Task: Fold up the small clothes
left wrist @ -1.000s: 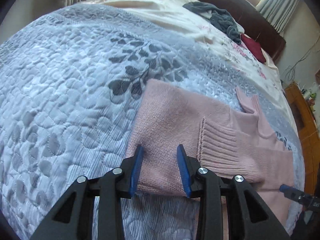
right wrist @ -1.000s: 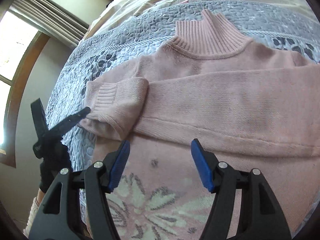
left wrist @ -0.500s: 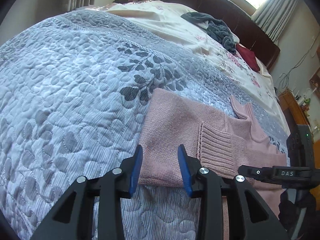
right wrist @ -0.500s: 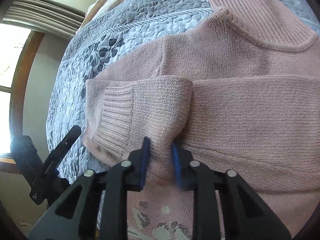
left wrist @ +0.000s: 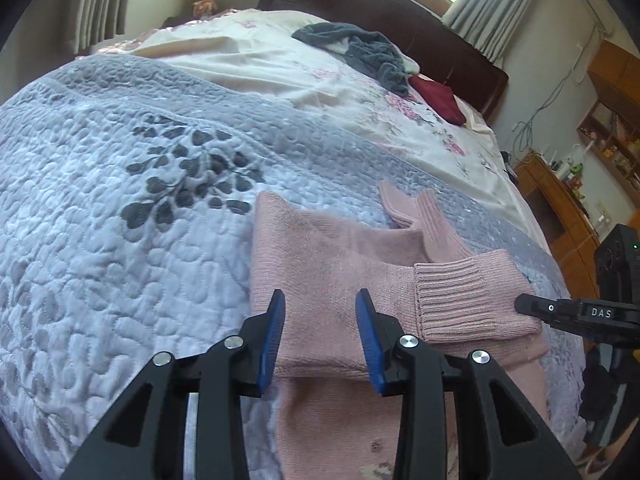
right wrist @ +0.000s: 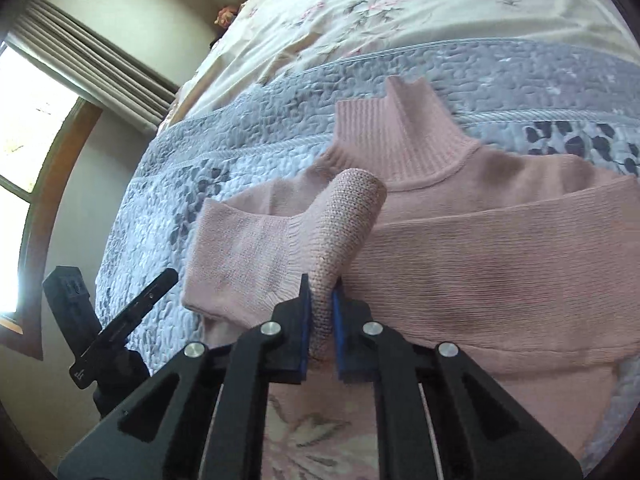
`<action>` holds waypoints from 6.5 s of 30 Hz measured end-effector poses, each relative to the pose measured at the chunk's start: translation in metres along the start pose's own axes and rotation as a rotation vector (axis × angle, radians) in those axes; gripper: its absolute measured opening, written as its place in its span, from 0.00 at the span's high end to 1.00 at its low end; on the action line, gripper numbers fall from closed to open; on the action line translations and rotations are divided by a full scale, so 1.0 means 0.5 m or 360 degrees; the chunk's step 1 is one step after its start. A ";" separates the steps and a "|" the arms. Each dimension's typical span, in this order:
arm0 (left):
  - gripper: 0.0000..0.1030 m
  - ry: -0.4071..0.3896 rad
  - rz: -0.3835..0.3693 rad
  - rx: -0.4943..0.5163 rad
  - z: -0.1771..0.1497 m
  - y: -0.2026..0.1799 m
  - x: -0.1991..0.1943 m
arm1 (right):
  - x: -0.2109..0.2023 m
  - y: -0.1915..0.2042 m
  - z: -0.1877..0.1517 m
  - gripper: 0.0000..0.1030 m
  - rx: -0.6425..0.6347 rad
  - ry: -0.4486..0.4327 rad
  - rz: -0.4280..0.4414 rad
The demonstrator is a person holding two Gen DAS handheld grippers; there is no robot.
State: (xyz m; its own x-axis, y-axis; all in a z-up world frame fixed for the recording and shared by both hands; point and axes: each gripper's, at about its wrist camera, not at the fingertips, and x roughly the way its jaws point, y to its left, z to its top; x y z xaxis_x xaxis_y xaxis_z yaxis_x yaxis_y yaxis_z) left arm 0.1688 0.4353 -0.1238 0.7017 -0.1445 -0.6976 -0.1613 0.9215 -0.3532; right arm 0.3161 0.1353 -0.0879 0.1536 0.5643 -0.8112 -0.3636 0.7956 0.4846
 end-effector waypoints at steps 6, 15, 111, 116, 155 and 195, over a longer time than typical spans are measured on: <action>0.64 0.0188 0.0034 0.0075 -0.026 -0.058 0.096 | 0.051 -0.090 -0.015 0.92 0.0094 0.0088 -0.0124; 0.64 0.0258 0.0028 0.0043 -0.041 -0.035 0.132 | 0.115 -0.133 -0.043 0.90 0.0134 0.0159 -0.0212; 0.41 0.0330 0.0069 0.0387 0.098 -0.186 0.195 | -0.066 -0.248 0.031 0.60 0.0077 -0.0075 -0.0204; 0.40 0.0450 0.0024 0.0193 0.196 -0.179 0.293 | 0.005 -0.225 0.165 0.60 0.0089 -0.0034 -0.0134; 0.90 0.0252 -0.0534 0.0376 0.089 -0.183 0.196 | -0.021 -0.163 0.052 0.92 -0.0442 -0.0144 0.0088; 0.82 0.0577 -0.0410 -0.0133 -0.065 -0.112 0.175 | 0.028 -0.208 -0.136 0.83 0.0160 0.0147 0.0128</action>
State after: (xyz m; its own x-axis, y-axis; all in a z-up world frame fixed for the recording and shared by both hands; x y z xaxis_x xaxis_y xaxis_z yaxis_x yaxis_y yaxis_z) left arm 0.2168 0.3595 -0.1851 0.4403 -0.4960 -0.7484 -0.0795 0.8088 -0.5827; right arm 0.2936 0.0453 -0.1719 0.0409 0.6080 -0.7929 -0.2765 0.7695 0.5757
